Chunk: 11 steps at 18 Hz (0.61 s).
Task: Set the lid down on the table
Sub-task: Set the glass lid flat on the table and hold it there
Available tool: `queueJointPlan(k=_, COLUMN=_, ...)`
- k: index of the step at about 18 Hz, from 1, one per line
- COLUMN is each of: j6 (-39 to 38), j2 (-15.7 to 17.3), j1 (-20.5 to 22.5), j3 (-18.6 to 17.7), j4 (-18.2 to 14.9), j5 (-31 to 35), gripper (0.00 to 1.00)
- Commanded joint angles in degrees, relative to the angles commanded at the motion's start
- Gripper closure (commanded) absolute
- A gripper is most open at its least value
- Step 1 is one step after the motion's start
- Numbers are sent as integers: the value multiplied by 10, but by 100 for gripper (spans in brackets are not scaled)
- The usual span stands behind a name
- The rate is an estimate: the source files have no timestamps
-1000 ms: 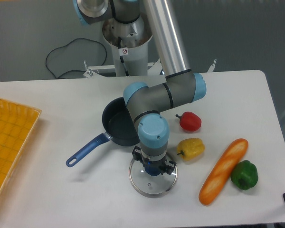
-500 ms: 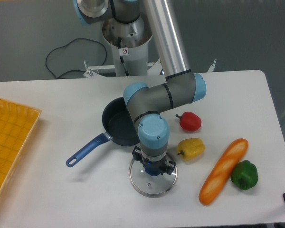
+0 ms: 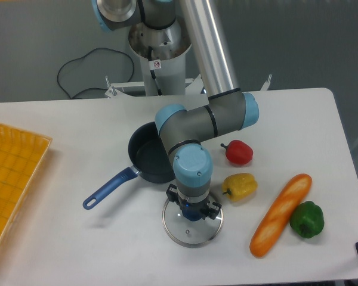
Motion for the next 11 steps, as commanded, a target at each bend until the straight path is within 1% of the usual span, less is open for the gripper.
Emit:
queueJointPlan(k=2, j6=0, j2=0, j1=0, j3=0, j4=0, j5=0, gripper=39)
queueJointPlan(k=7, j6=1, j2=0, j1=-3, j3=0, j4=0, j5=1, gripper=22)
queueJointPlan(k=11, j6=1, j2=0, j1=-3, j3=0, j4=0, j5=1, gripper=17)
